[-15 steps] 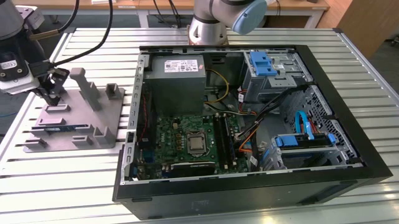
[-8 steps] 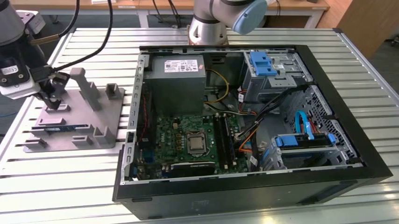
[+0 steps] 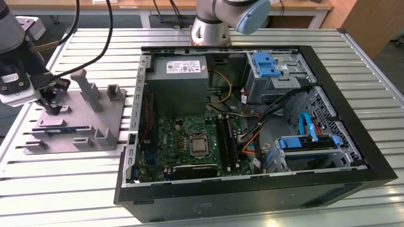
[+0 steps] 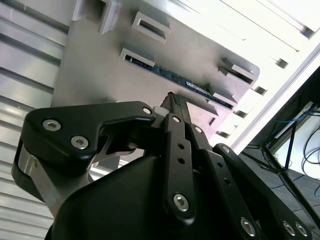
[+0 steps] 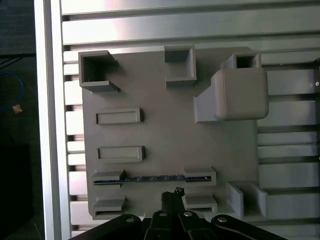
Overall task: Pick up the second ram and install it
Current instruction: 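Reach for the second ram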
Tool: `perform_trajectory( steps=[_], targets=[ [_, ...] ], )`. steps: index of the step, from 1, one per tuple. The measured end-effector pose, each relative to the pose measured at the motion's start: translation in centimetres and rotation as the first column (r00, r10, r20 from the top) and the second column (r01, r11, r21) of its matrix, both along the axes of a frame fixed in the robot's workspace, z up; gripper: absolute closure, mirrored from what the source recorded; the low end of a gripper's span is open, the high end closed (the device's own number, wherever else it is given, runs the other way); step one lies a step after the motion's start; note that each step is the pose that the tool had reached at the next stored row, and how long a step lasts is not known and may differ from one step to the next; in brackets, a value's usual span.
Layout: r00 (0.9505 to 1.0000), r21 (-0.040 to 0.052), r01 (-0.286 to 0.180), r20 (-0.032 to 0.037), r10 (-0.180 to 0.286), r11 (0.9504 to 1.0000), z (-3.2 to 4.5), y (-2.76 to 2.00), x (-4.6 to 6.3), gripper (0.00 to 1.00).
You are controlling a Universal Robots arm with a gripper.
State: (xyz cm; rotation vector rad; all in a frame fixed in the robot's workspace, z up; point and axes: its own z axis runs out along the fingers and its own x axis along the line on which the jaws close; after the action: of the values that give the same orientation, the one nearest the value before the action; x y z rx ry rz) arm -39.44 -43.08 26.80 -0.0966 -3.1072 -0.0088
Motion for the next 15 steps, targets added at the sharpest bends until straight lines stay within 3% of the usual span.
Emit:
perform_trajectory(
  steps=[4,7,9,15],
  targets=[
    [1.0,0.0111,0.0,-0.0001,0.0,0.9999,-0.19,-0.12,-0.5,0.9],
    [1.0,0.0417,0.0,0.0001,0.0,0.9991,-0.24,-0.2,-1.0,0.9],
    [1.0,0.0534,0.0,0.0002,0.0,0.9986,-0.34,-0.28,-1.2,0.9],
    [1.0,0.0501,-0.01,0.0,0.01,0.9987,-1.04,-0.44,-1.4,0.9]
  ],
)
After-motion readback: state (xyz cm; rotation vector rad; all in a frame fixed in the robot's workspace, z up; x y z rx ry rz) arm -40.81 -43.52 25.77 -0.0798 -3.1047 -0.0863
